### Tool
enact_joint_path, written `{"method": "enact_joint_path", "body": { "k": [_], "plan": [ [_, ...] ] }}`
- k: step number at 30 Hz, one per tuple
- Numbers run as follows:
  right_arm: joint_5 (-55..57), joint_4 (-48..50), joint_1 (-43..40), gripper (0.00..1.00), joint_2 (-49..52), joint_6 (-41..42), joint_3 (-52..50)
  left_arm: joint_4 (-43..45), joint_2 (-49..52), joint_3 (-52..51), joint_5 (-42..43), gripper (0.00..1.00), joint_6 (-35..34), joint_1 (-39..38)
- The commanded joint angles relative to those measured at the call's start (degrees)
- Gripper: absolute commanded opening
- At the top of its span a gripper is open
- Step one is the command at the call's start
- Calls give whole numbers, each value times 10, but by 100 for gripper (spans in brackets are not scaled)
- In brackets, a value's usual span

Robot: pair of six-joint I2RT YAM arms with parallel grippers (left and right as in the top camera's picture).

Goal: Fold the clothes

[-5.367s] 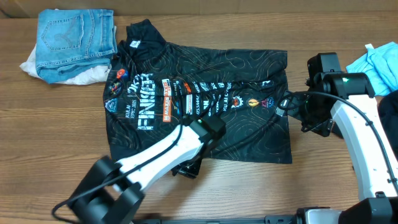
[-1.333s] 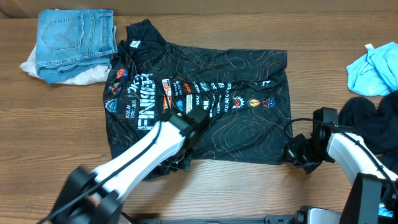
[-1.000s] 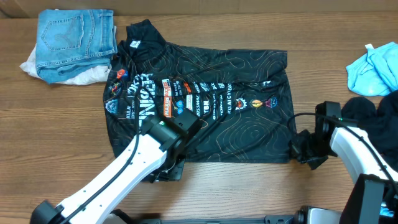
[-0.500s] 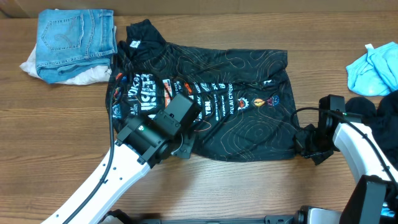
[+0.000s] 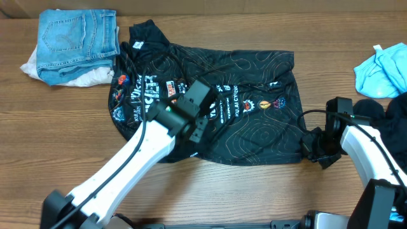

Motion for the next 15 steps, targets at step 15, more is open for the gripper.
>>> {"method": "enact_joint_path", "body": {
  "k": [15],
  "plan": [
    [8, 12, -3, 4, 2, -2, 12, -85, 7, 7, 122, 59, 40, -66]
  ]
}}
